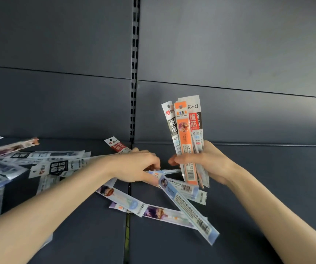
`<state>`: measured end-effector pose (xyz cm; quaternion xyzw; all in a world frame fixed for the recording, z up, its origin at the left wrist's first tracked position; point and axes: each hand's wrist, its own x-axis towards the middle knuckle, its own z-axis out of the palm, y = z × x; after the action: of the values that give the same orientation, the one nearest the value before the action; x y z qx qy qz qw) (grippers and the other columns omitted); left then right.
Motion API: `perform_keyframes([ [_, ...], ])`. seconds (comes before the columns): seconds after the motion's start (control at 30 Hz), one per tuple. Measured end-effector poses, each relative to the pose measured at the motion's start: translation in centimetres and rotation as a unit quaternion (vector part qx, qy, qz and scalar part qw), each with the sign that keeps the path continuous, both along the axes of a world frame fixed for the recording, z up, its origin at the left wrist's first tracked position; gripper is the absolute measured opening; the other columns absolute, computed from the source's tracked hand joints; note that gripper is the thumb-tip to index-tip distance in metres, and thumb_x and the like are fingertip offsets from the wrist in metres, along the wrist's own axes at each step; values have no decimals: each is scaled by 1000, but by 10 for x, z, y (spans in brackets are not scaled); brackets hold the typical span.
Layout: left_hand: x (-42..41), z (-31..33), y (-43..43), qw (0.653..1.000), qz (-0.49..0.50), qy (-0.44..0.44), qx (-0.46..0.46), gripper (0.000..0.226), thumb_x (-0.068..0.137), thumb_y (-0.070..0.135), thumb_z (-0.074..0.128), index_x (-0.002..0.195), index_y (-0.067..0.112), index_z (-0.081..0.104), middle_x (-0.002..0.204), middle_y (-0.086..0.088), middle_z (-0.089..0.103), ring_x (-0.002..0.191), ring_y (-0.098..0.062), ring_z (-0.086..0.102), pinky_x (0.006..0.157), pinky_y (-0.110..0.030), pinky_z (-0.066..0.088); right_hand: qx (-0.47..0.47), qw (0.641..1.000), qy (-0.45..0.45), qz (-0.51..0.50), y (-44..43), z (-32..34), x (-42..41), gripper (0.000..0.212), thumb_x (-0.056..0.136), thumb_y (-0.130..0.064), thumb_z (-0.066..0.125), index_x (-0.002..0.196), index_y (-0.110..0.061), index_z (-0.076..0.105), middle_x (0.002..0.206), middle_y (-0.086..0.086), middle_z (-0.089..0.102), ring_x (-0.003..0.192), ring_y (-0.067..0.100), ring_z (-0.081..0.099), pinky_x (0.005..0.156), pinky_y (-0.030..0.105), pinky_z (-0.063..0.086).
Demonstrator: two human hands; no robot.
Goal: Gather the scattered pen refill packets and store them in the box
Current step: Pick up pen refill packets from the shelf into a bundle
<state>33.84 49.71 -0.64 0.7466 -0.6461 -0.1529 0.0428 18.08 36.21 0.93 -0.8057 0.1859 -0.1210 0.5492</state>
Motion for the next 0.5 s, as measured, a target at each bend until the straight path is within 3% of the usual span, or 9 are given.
perform_keyframes([
  [0.07,-3,5,1,1000,2,9,-2,27,88,48,56,105,27,52,95,8,50,92,-14,43,76,-25,39,1,1000,18,1,-3,2,-3,33,65,-21,76,96,-19,66,103,12,72,101,26,67,97,48,49],
  [0.17,-7,16,1,995,6,79,-59,13,85,37,65,86,28,56,75,11,54,65,-6,44,53,-19,31,9,999,34,20,-7,7,-9,22,75,-11,76,93,-16,65,98,11,72,97,27,69,96,51,50],
  [0.23,-9,24,0,986,16,126,-103,9,82,32,70,80,27,62,77,9,64,64,-8,53,58,-23,40,21,998,45,32,-8,10,-13,26,72,-14,76,93,-20,62,92,5,72,96,25,69,95,48,51],
  [0.33,-13,35,-2,981,25,142,-127,8,80,27,73,84,21,71,85,2,72,79,-20,65,70,-37,50,52,997,40,42,-9,14,-20,28,71,-19,74,94,-23,59,92,3,71,98,25,68,92,46,52],
  [0.5,-30,54,-14,978,32,130,-158,15,74,26,77,82,14,76,80,-5,74,78,-27,66,67,-43,51,49,994,32,90,-15,21,-35,27,67,-13,74,92,-17,67,96,9,75,93,28,71,84,41,57],
])
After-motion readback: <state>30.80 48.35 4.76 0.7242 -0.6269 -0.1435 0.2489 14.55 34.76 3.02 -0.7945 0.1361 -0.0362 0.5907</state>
